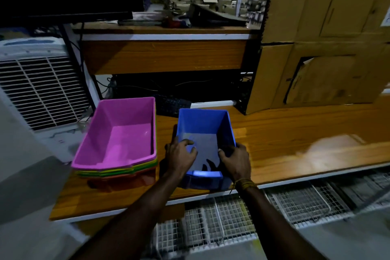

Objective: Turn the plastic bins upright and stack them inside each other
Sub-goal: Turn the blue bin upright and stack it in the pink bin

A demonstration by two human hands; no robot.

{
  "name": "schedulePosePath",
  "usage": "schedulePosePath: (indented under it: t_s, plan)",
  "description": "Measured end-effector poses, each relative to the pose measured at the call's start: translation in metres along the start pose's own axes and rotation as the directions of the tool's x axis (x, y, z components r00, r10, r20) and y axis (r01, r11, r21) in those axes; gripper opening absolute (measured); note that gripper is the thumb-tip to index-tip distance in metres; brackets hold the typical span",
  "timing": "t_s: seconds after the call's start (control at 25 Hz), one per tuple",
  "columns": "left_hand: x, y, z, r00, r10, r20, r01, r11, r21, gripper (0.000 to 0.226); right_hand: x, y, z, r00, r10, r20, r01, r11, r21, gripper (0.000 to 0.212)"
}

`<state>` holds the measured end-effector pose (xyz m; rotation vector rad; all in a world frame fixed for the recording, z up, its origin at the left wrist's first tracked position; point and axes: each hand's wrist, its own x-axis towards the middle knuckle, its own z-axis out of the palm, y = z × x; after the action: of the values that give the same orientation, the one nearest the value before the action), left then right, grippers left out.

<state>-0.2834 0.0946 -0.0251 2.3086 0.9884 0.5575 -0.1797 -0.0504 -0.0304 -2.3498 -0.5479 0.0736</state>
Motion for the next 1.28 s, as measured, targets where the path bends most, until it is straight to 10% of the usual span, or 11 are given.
schedulePosePath:
  t_s: [0.56,1.28]
  plan:
    - [0.052,0.026,-0.174,0.844,0.223,-0.487,-0.302,0.949,-0.088,0.036,0.006,-0.183,-0.057,0.840,-0.249,-0.483,0.354,0.925,0.138,0.050]
    - [0.020,-0.121,-0.254,0.860,-0.033,-0.508,0.001,0.998,-0.061,0.035,-0.047,-0.258,0.065,0.918,-0.381,-0.115,0.397,0.896,0.199,0.033]
